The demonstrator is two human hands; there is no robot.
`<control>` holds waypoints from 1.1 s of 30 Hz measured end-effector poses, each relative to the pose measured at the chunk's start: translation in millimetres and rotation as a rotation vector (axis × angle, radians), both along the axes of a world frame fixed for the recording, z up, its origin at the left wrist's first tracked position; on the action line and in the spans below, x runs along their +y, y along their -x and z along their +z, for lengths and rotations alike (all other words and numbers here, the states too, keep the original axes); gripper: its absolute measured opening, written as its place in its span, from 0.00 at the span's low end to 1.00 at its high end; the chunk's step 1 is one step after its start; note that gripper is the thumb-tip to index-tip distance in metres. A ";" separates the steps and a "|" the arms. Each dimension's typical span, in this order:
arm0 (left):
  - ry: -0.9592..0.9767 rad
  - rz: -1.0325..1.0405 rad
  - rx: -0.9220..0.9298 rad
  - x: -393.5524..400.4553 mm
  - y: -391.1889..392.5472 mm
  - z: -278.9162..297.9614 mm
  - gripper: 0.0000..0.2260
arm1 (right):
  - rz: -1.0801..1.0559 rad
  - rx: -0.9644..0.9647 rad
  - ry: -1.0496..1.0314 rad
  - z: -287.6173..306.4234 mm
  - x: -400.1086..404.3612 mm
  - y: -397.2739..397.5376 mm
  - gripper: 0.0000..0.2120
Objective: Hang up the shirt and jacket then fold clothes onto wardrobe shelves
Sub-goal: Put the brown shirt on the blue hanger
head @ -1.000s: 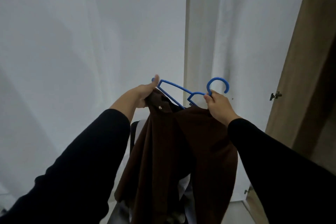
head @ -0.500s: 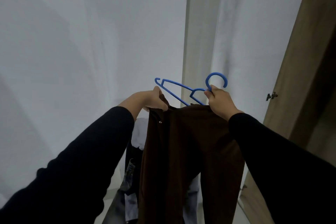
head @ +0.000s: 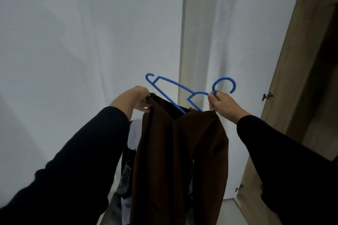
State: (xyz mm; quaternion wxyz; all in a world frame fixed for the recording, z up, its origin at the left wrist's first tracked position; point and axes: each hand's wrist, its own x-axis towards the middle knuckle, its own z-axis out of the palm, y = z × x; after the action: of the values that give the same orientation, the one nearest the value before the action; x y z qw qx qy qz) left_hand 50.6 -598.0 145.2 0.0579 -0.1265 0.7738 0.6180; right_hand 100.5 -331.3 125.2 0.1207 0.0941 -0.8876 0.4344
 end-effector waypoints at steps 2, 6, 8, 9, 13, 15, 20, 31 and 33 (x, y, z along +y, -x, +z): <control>-0.219 0.014 -0.013 1.5 -1.3 3.0 0.10 | 0.002 -0.012 -0.062 -3.9 3.6 0.5 0.12; -0.565 0.167 -0.019 6.4 -1.0 8.5 0.10 | 0.023 -0.012 -0.071 -7.8 5.2 0.4 0.14; -0.672 0.174 -0.013 6.3 -2.0 13.6 0.09 | 0.024 -0.020 -0.082 -7.8 6.9 0.5 0.14; -0.701 0.138 -0.010 5.3 -4.0 16.8 0.10 | 0.021 -0.024 -0.090 -8.2 8.7 1.0 0.14; -0.604 -0.023 -0.020 3.9 -12.8 27.6 0.19 | 0.022 -0.021 -0.119 -8.9 15.3 1.0 0.14; -0.421 -0.004 0.031 6.2 -9.2 24.3 0.11 | 0.018 -0.024 -0.149 -8.6 18.6 1.9 0.14; 0.344 0.054 0.197 5.7 5.5 12.5 0.12 | -0.012 0.002 -0.317 -3.6 18.7 5.8 0.10; 0.530 -0.209 0.751 75.3 -17.3 20.1 0.12 | -0.014 0.184 -0.563 45.5 -18.0 6.5 0.09; 0.523 -0.157 0.805 78.8 -19.3 22.6 0.12 | -0.049 0.219 -0.465 51.7 -17.9 5.0 0.09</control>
State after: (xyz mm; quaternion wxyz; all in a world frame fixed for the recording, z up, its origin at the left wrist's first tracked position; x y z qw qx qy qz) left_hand 69.9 -519.2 167.8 -0.2334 0.1712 0.8713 0.3963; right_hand 95.5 -349.2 176.9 0.2018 0.1444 -0.9472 0.2029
